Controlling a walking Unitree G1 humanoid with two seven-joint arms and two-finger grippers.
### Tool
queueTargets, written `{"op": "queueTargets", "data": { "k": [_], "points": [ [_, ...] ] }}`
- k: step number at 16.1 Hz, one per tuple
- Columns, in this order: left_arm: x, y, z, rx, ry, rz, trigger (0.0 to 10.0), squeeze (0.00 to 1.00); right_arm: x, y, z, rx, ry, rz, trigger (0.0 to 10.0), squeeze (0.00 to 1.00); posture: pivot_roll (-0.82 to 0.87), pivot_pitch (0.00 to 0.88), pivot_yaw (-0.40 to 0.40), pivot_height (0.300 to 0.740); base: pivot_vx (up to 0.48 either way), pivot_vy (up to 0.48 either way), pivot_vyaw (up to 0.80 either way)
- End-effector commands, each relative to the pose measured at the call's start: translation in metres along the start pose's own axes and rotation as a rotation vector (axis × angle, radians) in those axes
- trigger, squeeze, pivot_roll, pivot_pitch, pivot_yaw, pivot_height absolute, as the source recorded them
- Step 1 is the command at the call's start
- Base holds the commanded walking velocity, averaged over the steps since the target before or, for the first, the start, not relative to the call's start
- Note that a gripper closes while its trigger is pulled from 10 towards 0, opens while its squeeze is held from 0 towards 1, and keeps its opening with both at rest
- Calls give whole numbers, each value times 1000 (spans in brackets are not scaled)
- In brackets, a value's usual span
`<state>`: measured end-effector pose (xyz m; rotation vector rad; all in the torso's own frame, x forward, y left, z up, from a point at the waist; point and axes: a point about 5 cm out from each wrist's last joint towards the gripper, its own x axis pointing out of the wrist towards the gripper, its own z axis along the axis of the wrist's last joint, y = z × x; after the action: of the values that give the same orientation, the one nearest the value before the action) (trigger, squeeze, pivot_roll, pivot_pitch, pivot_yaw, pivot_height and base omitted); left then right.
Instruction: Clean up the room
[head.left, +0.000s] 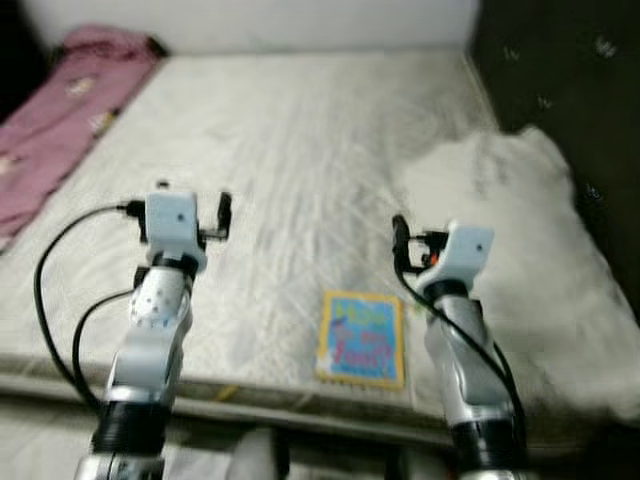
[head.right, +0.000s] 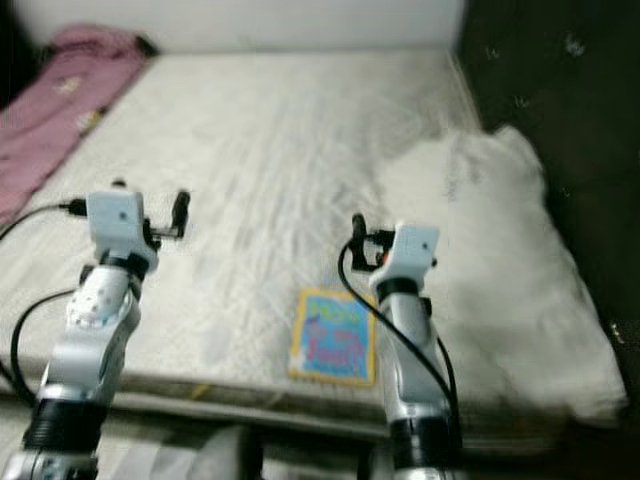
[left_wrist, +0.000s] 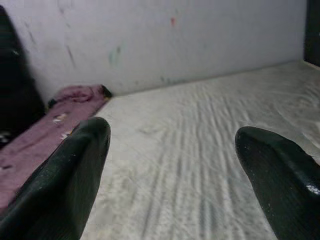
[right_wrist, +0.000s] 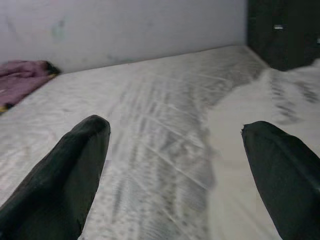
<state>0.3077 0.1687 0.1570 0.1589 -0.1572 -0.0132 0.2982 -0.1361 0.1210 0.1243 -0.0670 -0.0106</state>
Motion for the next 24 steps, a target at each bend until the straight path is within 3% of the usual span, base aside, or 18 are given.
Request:
{"op": "queueTargets", "data": {
  "k": [1,6,11,15,20,24],
  "points": [
    [-5,3,-9,4,41,2,10000,0,-3,4,3,-13,-4,23,10000,0,8,0,91,740,0,0,0],
    [-13,-9,-15,-19,74,-13,10000,0,-7,-5,5,-39,9,-27,10000,0,13,0,52,740,0,0,0],
    [-22,0,-17,-24,94,10,10000,0,-9,-9,2,-42,61,-81,10000,0,25,0,46,740,0,0,0],
    [-20,-6,-13,-43,92,-13,10000,0,-11,-8,5,-42,59,-79,10000,0,22,0,37,740,0,0,-800],
    [-20,-6,-14,-73,103,-13,10000,0,-11,-9,5,-42,64,-83,10000,0,24,0,36,740,0,0,0],
    [-18,-5,-14,-97,109,-12,10000,0,-9,-8,5,-35,70,-87,10000,0,23,0,39,740,0,170,-800]
  ]
}}
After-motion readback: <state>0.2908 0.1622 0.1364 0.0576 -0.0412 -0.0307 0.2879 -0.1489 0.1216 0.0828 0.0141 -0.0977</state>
